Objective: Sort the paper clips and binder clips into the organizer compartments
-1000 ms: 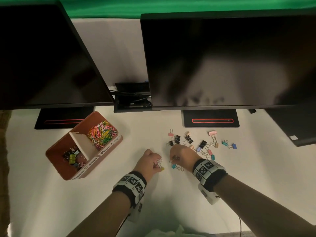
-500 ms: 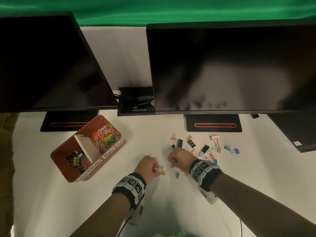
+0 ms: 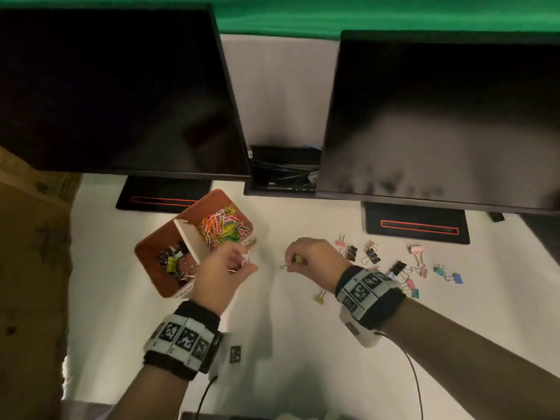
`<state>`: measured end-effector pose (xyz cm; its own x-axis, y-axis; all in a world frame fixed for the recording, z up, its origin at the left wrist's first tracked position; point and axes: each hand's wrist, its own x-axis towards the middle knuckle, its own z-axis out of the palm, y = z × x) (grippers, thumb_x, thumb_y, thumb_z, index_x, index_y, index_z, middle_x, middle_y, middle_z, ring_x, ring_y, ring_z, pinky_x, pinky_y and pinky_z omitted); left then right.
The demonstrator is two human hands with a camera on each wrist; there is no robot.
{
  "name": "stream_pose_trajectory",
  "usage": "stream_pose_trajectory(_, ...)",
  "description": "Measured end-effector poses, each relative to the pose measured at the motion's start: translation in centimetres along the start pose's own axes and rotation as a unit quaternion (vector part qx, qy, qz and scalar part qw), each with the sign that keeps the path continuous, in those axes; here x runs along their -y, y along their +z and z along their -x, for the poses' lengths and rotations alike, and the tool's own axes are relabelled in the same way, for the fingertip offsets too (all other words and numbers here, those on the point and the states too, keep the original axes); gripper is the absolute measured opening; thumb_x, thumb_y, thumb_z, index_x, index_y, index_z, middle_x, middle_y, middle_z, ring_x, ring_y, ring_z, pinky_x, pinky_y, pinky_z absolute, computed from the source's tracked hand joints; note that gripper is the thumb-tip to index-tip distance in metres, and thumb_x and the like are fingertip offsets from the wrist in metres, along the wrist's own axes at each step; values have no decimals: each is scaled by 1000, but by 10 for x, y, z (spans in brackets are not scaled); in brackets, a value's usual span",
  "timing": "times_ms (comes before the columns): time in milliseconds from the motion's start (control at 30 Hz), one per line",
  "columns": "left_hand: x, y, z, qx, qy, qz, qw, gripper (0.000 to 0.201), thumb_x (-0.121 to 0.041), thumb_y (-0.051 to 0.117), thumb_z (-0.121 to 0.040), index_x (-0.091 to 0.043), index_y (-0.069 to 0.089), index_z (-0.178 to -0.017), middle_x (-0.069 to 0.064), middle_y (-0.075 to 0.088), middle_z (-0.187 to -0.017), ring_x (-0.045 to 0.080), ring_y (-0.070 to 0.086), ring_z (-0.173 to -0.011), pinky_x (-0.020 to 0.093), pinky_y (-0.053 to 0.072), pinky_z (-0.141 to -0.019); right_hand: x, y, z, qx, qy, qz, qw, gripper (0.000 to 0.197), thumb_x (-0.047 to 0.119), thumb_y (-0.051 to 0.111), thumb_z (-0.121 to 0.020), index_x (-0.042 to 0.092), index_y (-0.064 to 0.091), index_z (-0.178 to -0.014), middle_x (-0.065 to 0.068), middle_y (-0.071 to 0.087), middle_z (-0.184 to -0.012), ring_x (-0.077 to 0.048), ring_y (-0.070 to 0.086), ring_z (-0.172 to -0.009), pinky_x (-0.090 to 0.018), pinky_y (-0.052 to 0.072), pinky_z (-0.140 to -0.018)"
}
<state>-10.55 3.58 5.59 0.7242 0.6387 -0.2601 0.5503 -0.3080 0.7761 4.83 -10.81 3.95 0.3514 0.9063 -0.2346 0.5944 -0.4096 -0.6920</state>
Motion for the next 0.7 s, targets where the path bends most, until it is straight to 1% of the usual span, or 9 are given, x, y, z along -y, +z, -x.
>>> stream_pose_trajectory(133,32,-66,-1,-108,-89,73,987,24,-17,77,-73,-15,59,-88,7,68,-82,21,67,-73,39,56,-74,81,24,-50,-2,-80,-55,995,8,15,67,-82,14,64,-90,-2,61,-96,-14,54,-87,-22,42,-78)
stream_pose_trajectory(200,45,-87,-1,-121,-129,141,974,22,-30,66,-83,-12,59,-93,13,69,-91,22,68,-76,48,56,-81,113,42,-70,18,-80,-68,994,14,19,65,-84,16,64,-98,-1,60,-103,-15,54,-94,-25,43,-82)
stream_pose_trajectory(233,49,-93,-1,-132,-138,146,971,30,-42,59,-86,-14,59,-96,14,69,-96,21,67,-80,48,55,-84,125,51,-78,29,-77,-68,994,19,20,64,-85,16,62,-104,-2,60,-109,-17,55,-99,-28,45,-87)
stream_pose_trajectory(300,51,-104,3,-148,-127,96,976,36,-57,45,-87,-25,60,-97,8,68,-98,22,65,-90,48,53,-88,139,65,-86,45,-76,-58,994,32,21,62,-87,17,56,-118,-5,56,-121,-20,56,-106,-33,47,-94)
stream_pose_trajectory(400,40,-106,11,-160,-57,68,983,27,-49,41,-92,-30,60,-95,0,68,-94,18,64,-91,46,53,-86,133,69,-81,33,-81,-62,994,35,23,59,-88,19,53,-123,-3,54,-123,-18,56,-106,-33,49,-93)
stream_pose_trajectory(500,20,-85,14,-109,16,42,993,18,-35,47,-94,-27,62,-90,-5,68,-90,13,64,-84,40,55,-79,98,55,-59,-15,-76,-68,995,27,26,59,-88,22,57,-115,4,56,-114,-6,55,-89,-23,50,-85)
stream_pose_trajectory(567,11,-55,11,-39,57,21,997,13,-27,52,-92,-24,64,-94,-8,66,-92,7,62,-84,30,53,-76,62,40,-36,-79,-51,-61,994,25,25,61,-87,24,60,-112,7,56,-109,3,48,-80,-11,43,-78)
stream_pose_trajectory(600,5,-38,9,-6,74,12,997,10,-24,54,-91,-24,63,-96,-9,66,-95,5,61,-84,25,52,-76,43,33,-23,-108,-29,-49,993,26,26,62,-86,26,60,-112,7,55,-107,3,46,-80,-11,41,-76)
stream_pose_trajectory(700,-5,19,4,86,92,-13,992,15,-19,59,-88,-22,61,-102,-6,61,-104,4,59,-80,16,49,-72,-16,13,14,-172,76,9,982,35,27,68,-82,26,58,-115,3,54,-108,-12,50,-95,-29,46,-89)
